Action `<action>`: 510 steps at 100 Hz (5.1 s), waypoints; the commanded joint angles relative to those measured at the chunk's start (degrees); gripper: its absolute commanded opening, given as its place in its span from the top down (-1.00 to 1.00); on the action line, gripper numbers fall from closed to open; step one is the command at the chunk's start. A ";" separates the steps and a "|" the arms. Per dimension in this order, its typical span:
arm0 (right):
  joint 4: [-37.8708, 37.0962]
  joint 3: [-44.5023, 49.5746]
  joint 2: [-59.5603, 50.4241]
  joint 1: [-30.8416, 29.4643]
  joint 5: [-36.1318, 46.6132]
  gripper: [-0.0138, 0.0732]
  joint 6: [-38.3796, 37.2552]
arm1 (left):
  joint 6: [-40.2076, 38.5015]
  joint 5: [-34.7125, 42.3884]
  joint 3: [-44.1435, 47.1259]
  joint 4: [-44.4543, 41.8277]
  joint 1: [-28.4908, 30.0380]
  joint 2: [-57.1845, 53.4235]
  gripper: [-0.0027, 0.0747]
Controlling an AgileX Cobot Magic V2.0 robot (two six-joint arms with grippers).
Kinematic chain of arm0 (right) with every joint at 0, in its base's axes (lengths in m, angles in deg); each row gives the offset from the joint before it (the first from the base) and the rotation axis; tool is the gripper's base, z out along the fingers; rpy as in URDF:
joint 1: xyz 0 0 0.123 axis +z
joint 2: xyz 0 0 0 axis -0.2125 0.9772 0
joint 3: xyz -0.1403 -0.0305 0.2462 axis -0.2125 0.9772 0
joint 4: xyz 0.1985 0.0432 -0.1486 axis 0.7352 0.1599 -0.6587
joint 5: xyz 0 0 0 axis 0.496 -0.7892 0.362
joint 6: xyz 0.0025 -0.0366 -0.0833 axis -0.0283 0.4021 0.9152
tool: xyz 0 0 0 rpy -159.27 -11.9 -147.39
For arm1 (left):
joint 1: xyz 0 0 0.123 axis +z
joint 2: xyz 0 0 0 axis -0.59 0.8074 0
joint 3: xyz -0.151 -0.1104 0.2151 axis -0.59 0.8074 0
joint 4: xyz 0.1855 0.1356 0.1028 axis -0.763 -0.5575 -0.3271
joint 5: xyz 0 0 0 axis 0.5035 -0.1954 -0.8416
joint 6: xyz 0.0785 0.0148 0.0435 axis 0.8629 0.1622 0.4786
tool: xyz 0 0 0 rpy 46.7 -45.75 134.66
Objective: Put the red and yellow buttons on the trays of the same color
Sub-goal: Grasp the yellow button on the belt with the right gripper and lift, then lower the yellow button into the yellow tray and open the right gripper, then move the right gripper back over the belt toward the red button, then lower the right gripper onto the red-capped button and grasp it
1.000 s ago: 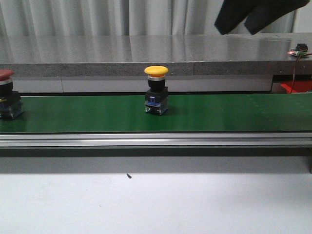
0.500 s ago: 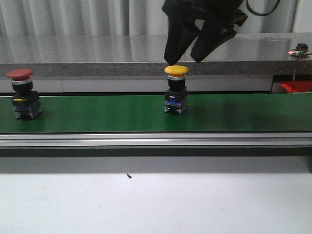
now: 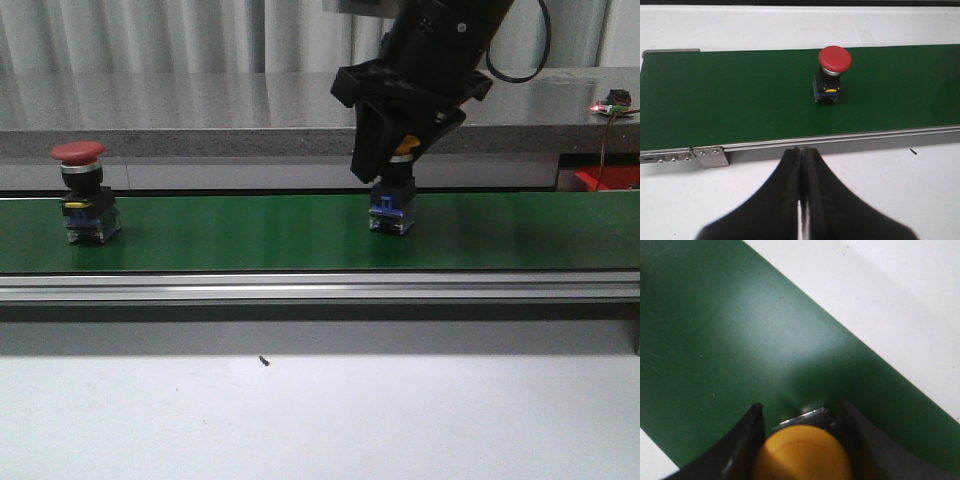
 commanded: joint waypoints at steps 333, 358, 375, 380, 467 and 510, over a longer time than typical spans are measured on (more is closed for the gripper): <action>-0.88 39.74 -31.74 -52.76 29.18 -0.56 -7.12 | -0.03 4.71 -1.48 1.44 -0.44 -0.30 0.98; -4.08 38.07 -33.82 -38.57 24.62 -0.56 -7.10 | -0.03 4.71 -1.48 1.44 -0.44 -0.30 0.98; -5.26 35.23 -33.82 -29.52 19.10 -0.56 -7.05 | -0.03 4.71 -1.48 1.54 -0.44 -0.30 0.98; -5.55 34.48 -33.76 -27.33 17.40 -0.56 -7.05 | -0.03 4.71 -1.48 1.54 -0.44 -0.30 0.98; -6.34 14.91 -19.69 -7.88 -1.19 -0.56 -3.05 | -0.03 4.71 -1.48 1.54 -0.44 -0.30 0.98; -3.04 10.99 -14.41 -6.85 -2.31 -0.56 -1.57 | -0.03 4.71 -1.48 1.54 -0.44 -0.30 0.98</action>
